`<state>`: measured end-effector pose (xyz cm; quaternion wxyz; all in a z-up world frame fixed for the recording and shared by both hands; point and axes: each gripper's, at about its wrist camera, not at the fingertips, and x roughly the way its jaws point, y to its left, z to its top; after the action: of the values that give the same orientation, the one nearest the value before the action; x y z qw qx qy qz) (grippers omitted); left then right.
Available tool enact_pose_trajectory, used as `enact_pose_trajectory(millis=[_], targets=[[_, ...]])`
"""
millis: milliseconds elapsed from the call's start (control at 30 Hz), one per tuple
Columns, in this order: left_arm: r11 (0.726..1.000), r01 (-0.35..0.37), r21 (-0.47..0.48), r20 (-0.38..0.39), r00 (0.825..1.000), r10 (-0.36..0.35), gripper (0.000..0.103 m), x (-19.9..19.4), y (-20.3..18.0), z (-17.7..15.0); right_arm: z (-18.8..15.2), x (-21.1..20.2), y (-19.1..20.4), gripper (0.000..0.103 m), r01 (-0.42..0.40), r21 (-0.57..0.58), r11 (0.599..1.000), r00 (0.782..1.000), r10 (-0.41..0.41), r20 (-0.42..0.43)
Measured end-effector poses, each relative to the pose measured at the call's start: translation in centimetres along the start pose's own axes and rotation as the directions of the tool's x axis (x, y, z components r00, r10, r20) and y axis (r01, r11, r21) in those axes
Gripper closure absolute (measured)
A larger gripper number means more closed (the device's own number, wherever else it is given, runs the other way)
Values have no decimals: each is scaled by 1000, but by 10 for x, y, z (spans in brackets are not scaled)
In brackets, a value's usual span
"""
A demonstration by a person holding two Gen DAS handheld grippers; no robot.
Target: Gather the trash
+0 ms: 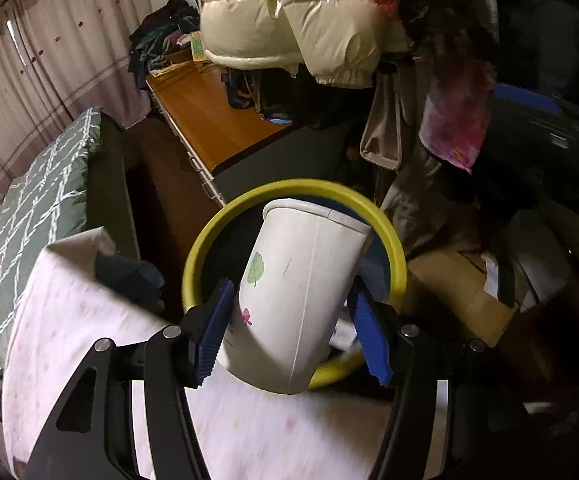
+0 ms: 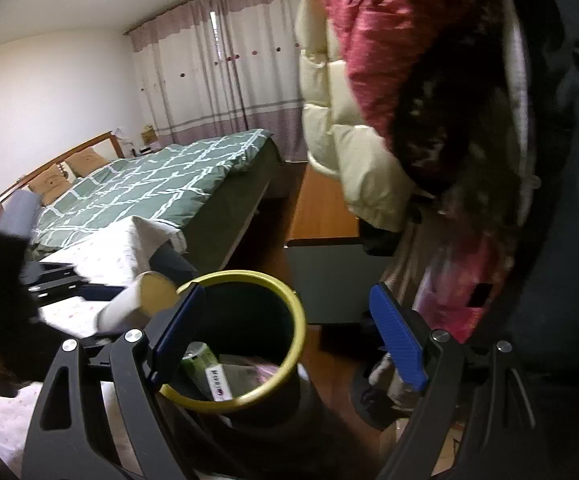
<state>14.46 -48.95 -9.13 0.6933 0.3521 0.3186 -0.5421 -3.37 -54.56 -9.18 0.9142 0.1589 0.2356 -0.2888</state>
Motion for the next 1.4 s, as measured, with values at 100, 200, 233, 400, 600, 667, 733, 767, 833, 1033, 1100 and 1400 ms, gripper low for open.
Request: enact_pose_trajectory(millis=[100, 200, 233, 400, 600, 667, 733, 767, 833, 1033, 1100, 1400], targets=[[1000, 11, -5, -23, 1000, -11, 40, 26, -7, 15, -1, -3, -12, 23, 15, 6, 1000, 1000, -15, -6], [1000, 6, -22, -38, 999, -7, 34, 45, -13, 22, -1, -5, -18, 23, 20, 12, 1000, 1000, -20, -8], [1000, 5, -31, -45, 999, -7, 33, 49, -13, 23, -1, -7, -19, 23, 18, 14, 1000, 1000, -18, -8], [997, -5, -77, -33, 999, 3, 18, 40, -12, 15, 1, -10, -11, 23, 4, 11, 1000, 1000, -4, -2], [969, -65, -238, 71, 994, 84, 14, -28, 16, -27, 3, -22, 6, 20, -19, -6, 1000, 1000, 19, 21], [941, -101, -324, 115, 983, 145, 10, -60, 33, -53, 3, -22, 18, 20, -33, -26, 999, 999, 34, 18], [901, -132, -413, 144, 968, 207, 10, -92, 53, -85, 4, -18, 32, 20, -52, -46, 998, 999, 52, 8], [871, -160, -465, 153, 954, 256, 10, -111, 64, -106, 3, -16, 41, 20, -65, -59, 996, 998, 65, 0], [808, -233, -540, 147, 920, 364, 10, -143, 83, -143, 1, -11, 65, 20, -103, -90, 991, 995, 102, -21], [534, -404, -743, 55, 758, 650, 7, -234, 137, -268, -5, 5, 148, 20, -242, -174, 955, 969, 229, -95], [422, -430, -798, -4, 705, 709, 6, -255, 156, -309, -7, 12, 179, 20, -303, -197, 933, 951, 282, -127], [114, -419, -901, -164, 570, 805, 6, -278, 195, -426, -33, 52, 331, 20, -528, -301, 794, 838, 432, -332]])
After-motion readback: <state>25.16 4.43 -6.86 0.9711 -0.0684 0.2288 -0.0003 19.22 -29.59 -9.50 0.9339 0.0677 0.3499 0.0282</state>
